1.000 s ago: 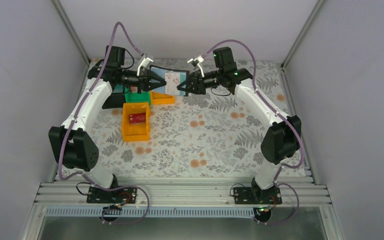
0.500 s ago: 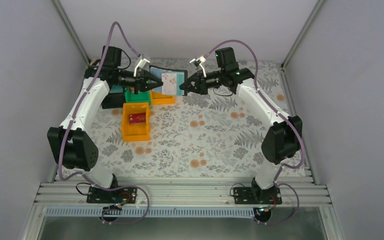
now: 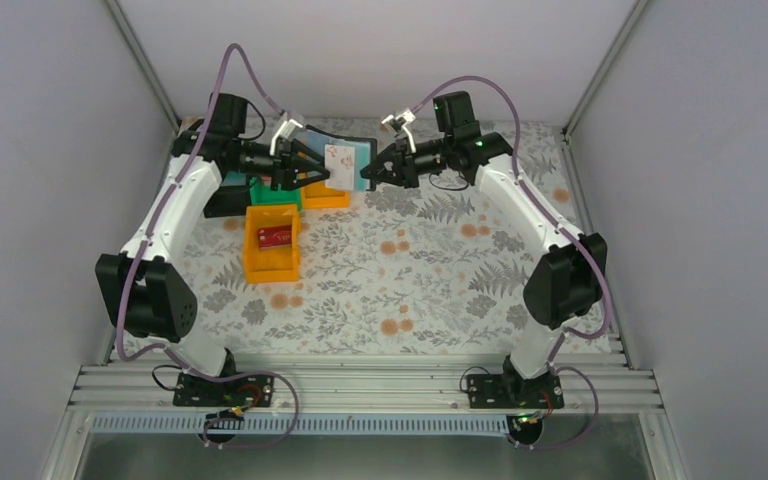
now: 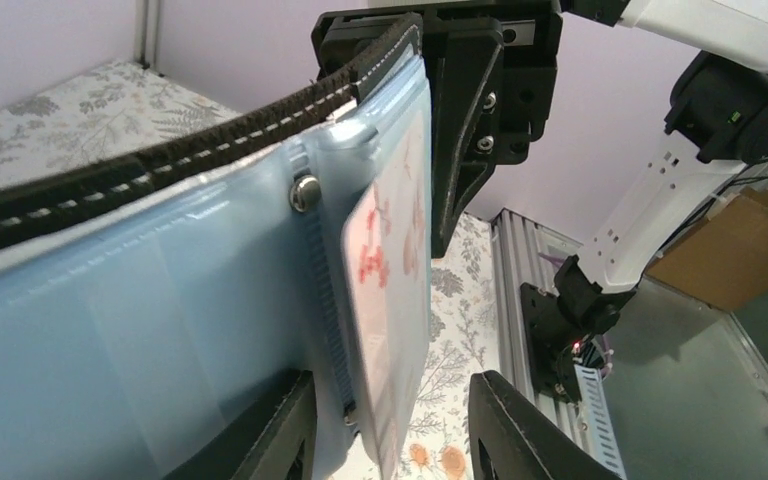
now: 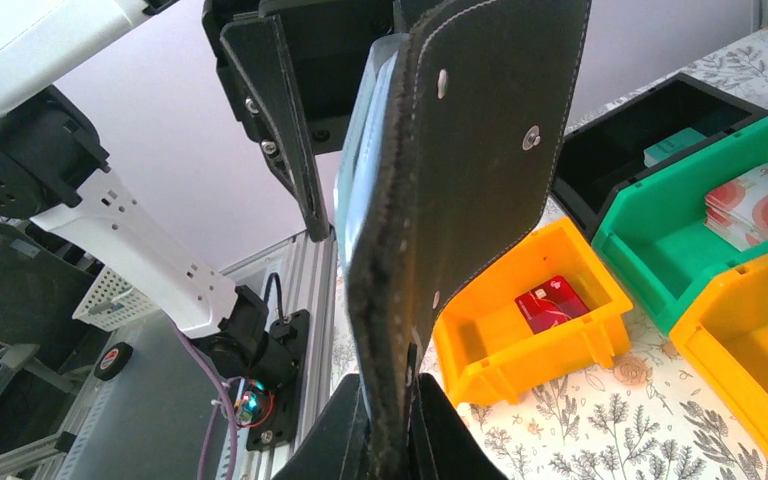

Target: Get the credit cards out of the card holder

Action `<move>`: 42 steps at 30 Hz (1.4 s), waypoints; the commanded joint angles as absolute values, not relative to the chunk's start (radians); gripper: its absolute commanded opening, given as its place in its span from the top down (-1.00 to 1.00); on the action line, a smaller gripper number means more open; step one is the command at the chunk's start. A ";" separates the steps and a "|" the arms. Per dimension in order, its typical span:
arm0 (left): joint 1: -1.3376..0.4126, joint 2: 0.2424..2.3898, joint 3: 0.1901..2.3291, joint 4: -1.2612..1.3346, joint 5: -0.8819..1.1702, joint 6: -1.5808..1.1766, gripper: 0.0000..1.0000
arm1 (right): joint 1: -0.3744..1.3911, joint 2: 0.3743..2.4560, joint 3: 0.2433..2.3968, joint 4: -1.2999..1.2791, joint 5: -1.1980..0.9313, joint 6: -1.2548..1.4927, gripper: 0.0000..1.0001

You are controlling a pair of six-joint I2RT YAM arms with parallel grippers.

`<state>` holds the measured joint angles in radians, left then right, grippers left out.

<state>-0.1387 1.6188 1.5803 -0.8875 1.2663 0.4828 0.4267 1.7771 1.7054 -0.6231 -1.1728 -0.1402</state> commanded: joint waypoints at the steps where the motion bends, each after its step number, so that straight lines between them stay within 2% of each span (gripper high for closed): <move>1: -0.148 1.643 1.619 -0.831 1.313 0.458 0.23 | 0.431 1.755 1.745 -0.634 -1.236 -0.167 0.92; 3: -0.156 1.647 1.623 -0.834 1.313 0.461 0.29 | 0.432 1.753 1.744 -0.635 -1.236 -0.170 0.92; 4: -0.158 1.648 1.626 -0.836 1.318 0.463 0.39 | 0.432 1.749 1.744 -0.635 -1.232 -0.170 0.92; 7: -0.157 1.651 1.637 -0.841 1.336 0.465 0.85 | 0.433 1.751 1.740 -0.630 -1.222 -0.166 0.92; 8: -0.159 1.653 1.644 -0.846 1.345 0.463 0.94 | 0.431 1.754 1.739 -0.628 -1.220 -0.162 0.92; 14: -0.103 1.662 1.694 -0.980 1.362 0.560 0.95 | 0.416 1.740 1.733 -0.623 -1.136 -0.144 0.92; 18: 0.005 1.688 1.719 -1.035 1.235 0.636 0.95 | 0.351 1.724 1.675 -0.621 -1.058 -0.113 0.92; 24: 0.105 1.720 1.746 -1.077 1.151 0.704 0.95 | 0.255 1.691 1.605 -0.594 -0.952 -0.044 0.92; 35: 0.102 1.705 1.819 -1.249 0.756 1.100 0.95 | 0.255 1.680 1.603 -0.645 -0.923 -0.076 0.92; 42: 0.049 1.725 1.859 -1.278 0.670 1.080 0.95 | 0.254 1.715 1.653 -0.714 -0.861 -0.116 0.92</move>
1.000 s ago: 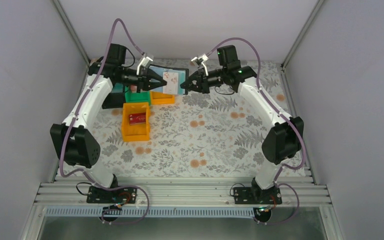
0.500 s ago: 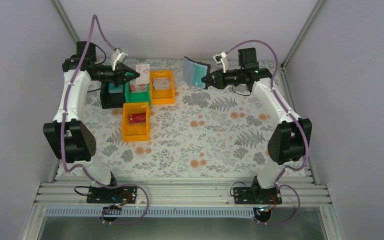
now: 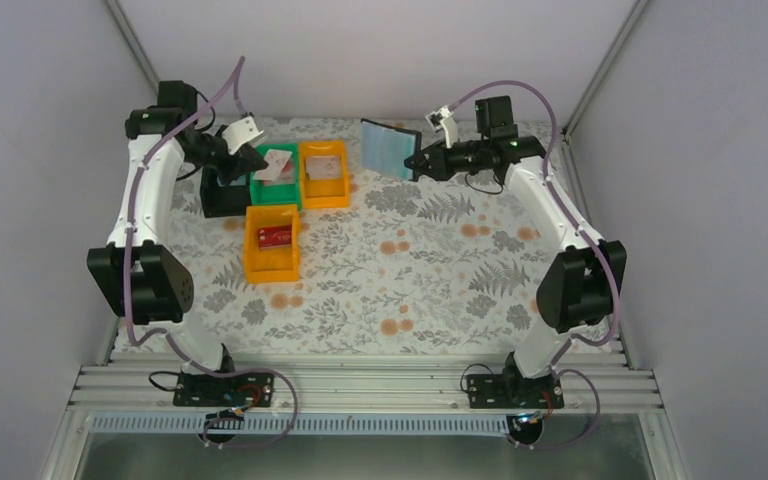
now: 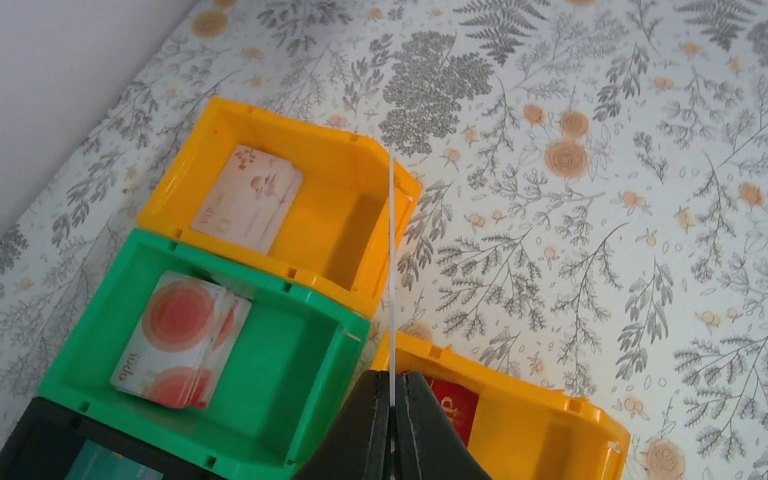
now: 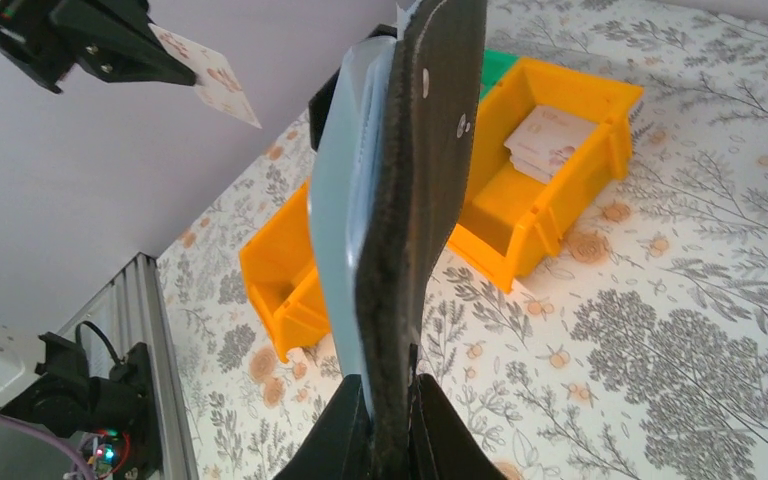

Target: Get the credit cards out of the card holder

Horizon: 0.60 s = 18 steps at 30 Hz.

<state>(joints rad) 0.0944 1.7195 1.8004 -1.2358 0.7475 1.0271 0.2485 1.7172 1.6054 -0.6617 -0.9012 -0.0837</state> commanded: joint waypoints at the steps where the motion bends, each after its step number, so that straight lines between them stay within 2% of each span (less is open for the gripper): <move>1: 0.030 1.742 1.881 -1.281 0.641 1.080 0.95 | 0.255 1.722 1.664 -0.725 -0.849 -0.117 0.92; 5: -0.012 1.809 2.020 -1.356 0.633 1.087 0.95 | 0.256 1.724 1.673 -0.736 -0.851 -0.107 0.92; 10: -0.066 1.739 1.971 -1.356 0.747 1.106 0.95 | 0.254 1.730 1.671 -0.788 -0.733 -0.067 0.92; 12: -0.109 1.714 1.935 -1.356 0.755 1.083 0.95 | 0.242 1.757 1.620 -0.823 -0.804 -0.043 0.92; 15: -0.156 1.682 1.898 -1.355 0.809 1.040 0.95 | 0.244 1.789 1.431 -0.806 -1.030 -0.017 0.92; 18: -0.174 1.652 1.864 -1.340 0.883 1.001 0.95 | 0.272 1.816 1.253 -0.750 -1.095 0.005 0.92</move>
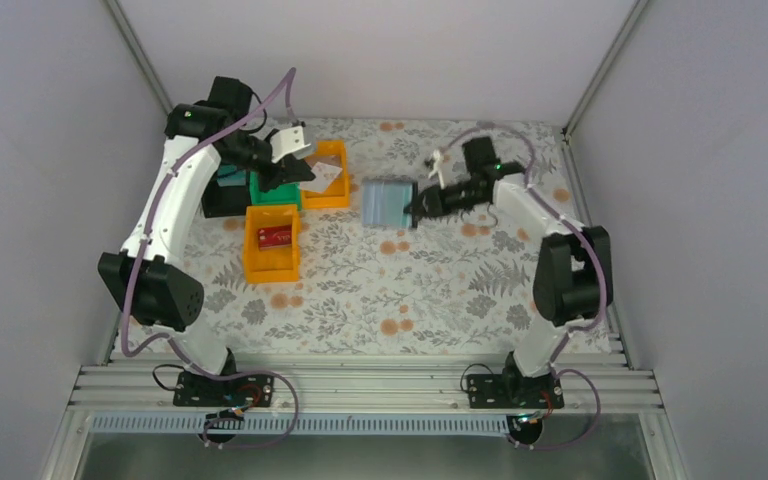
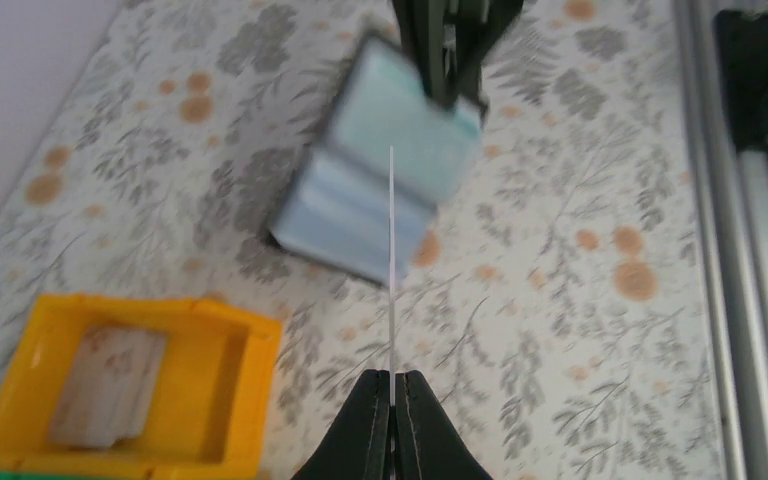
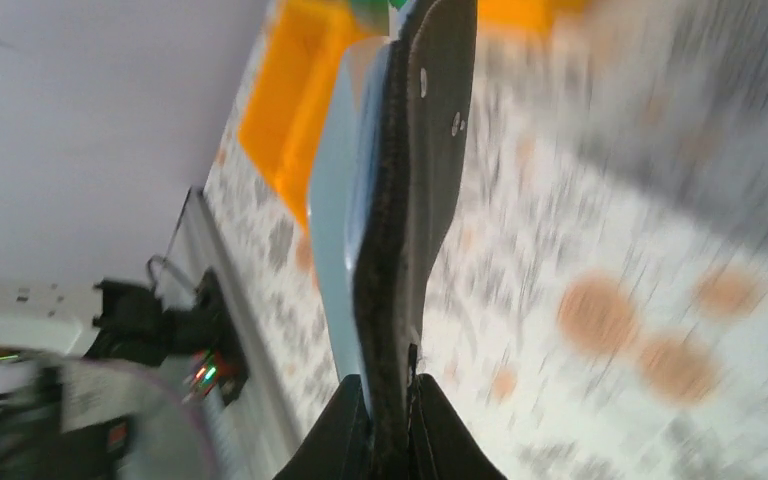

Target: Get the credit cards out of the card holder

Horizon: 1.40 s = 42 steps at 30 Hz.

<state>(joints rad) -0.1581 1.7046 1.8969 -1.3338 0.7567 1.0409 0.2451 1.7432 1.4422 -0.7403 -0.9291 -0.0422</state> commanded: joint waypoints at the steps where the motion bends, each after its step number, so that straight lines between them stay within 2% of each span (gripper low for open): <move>1: -0.183 1.647 1.848 -1.339 0.898 0.997 0.95 | 0.280 1.837 1.212 -0.731 -1.110 0.005 0.92; 9: -0.238 1.654 1.834 -1.342 0.912 0.984 0.95 | 0.290 1.994 1.124 -0.666 -1.035 0.027 0.89; 10: -0.241 1.654 1.836 -1.341 0.914 0.983 0.95 | 0.286 1.998 1.126 -0.671 -0.998 0.035 0.79; 11: -0.245 1.654 1.838 -1.341 0.915 0.983 0.95 | 0.280 1.998 1.132 -0.680 -0.950 0.047 0.61; 12: -0.247 1.654 1.839 -1.343 0.917 0.984 0.95 | 0.275 1.994 1.140 -0.693 -0.900 0.055 0.32; 13: -0.251 1.656 1.841 -1.347 0.917 0.987 0.95 | 0.268 1.985 1.147 -0.709 -0.854 0.061 0.15; 16: -0.260 1.664 1.848 -1.357 0.911 0.994 0.95 | 0.246 1.916 1.186 -0.767 -0.666 0.094 -0.20; 17: -0.264 1.663 1.851 -1.357 0.906 0.994 0.95 | 0.241 1.888 1.210 -0.811 -0.573 0.106 -0.44; 20: -0.277 1.660 1.854 -1.356 0.896 1.001 0.95 | 0.254 1.823 1.382 -0.956 -0.221 0.107 -0.90; 21: -0.282 1.660 1.852 -1.355 0.895 1.004 0.95 | 0.271 1.800 1.441 -0.992 -0.138 0.085 -0.95; 24: -0.295 1.657 1.851 -1.349 0.895 1.002 0.95 | 0.349 1.727 1.636 -1.021 -0.096 -0.025 -0.99; 26: -0.302 1.659 1.860 -1.351 0.899 0.999 0.95 | 0.408 1.676 1.736 -0.986 -0.294 -0.127 -0.99; 29: -0.309 1.667 1.877 -1.356 0.910 0.998 0.95 | 0.485 1.559 1.763 -0.839 -0.775 -0.224 -0.99; 31: -0.315 1.665 1.883 -1.358 0.914 0.995 0.95 | 0.516 1.548 1.767 -0.755 -0.920 -0.223 -0.99; 33: -0.318 1.660 1.881 -1.357 0.914 0.996 0.95 | 0.552 1.575 1.804 -0.748 -0.948 -0.221 -0.99; 38: -0.323 1.650 1.875 -1.358 0.913 0.998 0.95 | 0.605 1.616 1.831 -0.789 -0.823 -0.247 -0.95; 42: -0.325 1.647 1.873 -1.358 0.922 1.003 0.95 | 0.612 1.634 1.818 -0.815 -0.732 -0.244 -0.67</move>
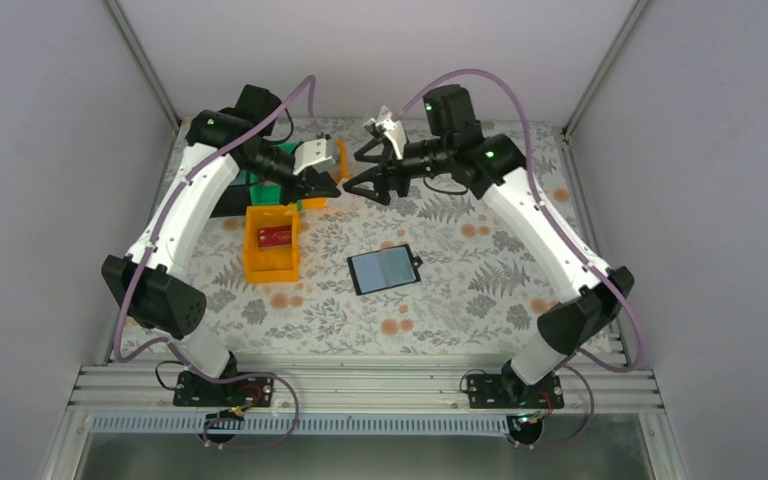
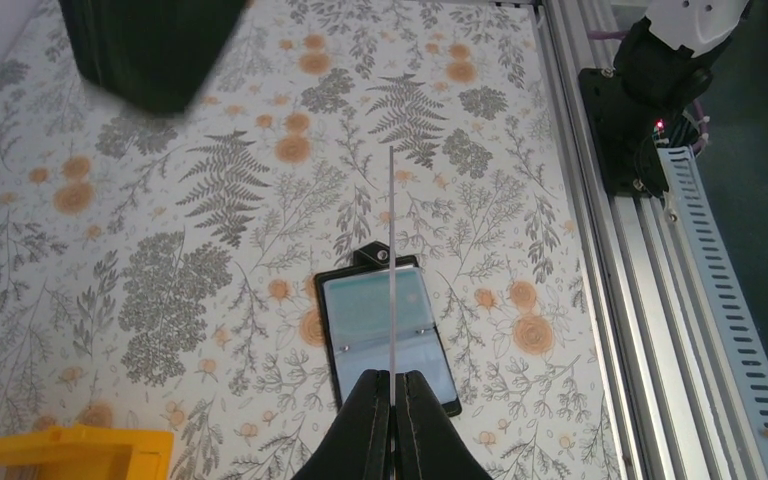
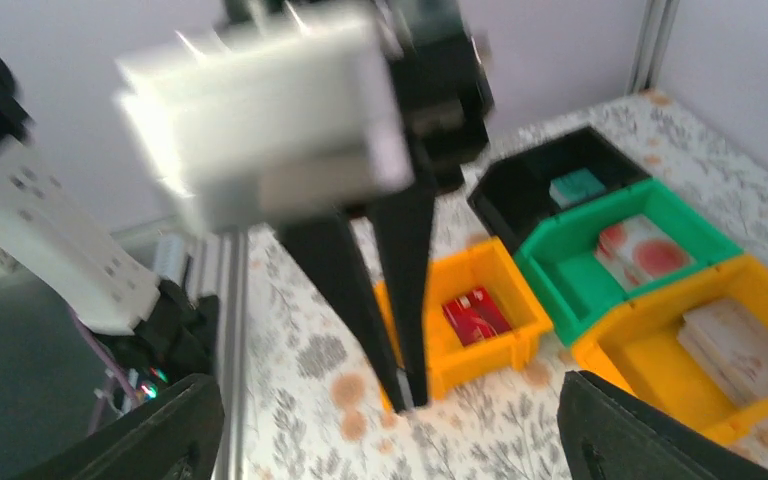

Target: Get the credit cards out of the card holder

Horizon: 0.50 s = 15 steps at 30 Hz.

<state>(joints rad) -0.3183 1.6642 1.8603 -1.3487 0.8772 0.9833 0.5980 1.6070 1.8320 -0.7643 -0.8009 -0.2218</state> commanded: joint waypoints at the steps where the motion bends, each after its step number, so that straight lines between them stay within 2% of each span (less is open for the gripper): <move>1: -0.325 1.646 1.874 -1.358 0.925 1.003 0.95 | 0.612 1.641 1.817 -0.820 -0.724 -0.245 -0.56; 8: -0.325 1.646 1.876 -1.358 0.929 1.006 0.95 | 0.615 1.656 1.776 -0.816 -0.741 -0.235 0.44; 10: -0.324 1.645 1.876 -1.358 0.930 1.006 0.95 | 0.615 1.656 1.768 -0.816 -0.718 -0.227 0.83; 11: -0.325 1.646 1.876 -1.358 0.931 1.005 0.95 | 0.615 1.653 1.762 -0.811 -0.709 -0.222 0.91; 15: -0.324 1.659 1.892 -1.352 0.935 0.980 0.94 | 0.612 1.637 1.744 -0.783 -0.738 -0.195 0.92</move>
